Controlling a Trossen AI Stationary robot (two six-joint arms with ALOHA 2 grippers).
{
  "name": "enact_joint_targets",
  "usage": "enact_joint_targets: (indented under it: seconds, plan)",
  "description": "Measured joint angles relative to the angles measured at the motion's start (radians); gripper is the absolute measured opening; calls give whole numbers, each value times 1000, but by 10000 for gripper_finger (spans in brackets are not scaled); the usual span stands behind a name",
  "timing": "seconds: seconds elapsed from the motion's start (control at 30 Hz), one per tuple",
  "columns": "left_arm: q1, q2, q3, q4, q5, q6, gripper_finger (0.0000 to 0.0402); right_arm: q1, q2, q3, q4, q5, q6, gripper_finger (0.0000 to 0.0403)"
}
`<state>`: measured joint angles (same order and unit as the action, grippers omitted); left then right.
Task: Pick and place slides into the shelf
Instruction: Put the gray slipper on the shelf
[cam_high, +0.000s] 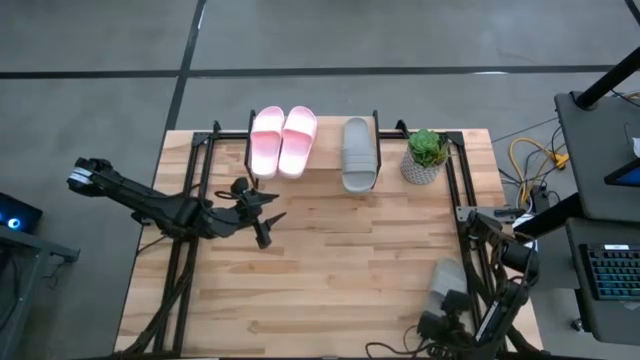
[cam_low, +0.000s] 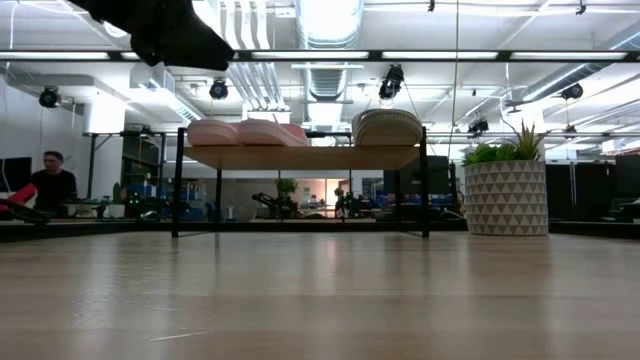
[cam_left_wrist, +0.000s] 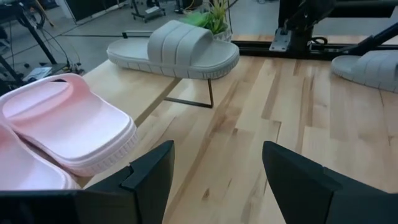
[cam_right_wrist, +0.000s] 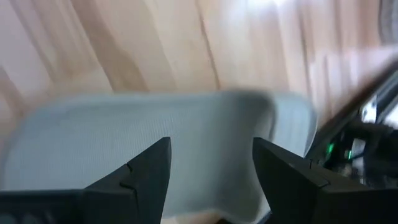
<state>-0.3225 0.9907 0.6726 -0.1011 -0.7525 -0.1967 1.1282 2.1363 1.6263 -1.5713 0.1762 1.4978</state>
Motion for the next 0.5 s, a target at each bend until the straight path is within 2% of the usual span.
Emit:
enact_joint_targets:
  seconds: [0.1, 0.2, 0.33, 0.5]
  plan:
    - [0, -4, -6, 11, 0, 1, 228, 0, -29, -9, 0, 85, -27, 216]
    - [0, -5, -8, 13, 0, 1, 228, -1, -63, -34, 0, 122, -91, 216]
    - [0, -3, -8, 11, 11, 1, 228, -1, -104, -104, -1, 110, -130, 211]
    - [0, -1, -9, 12, 43, 0, 228, -1, -144, -197, 0, 33, -133, 195]
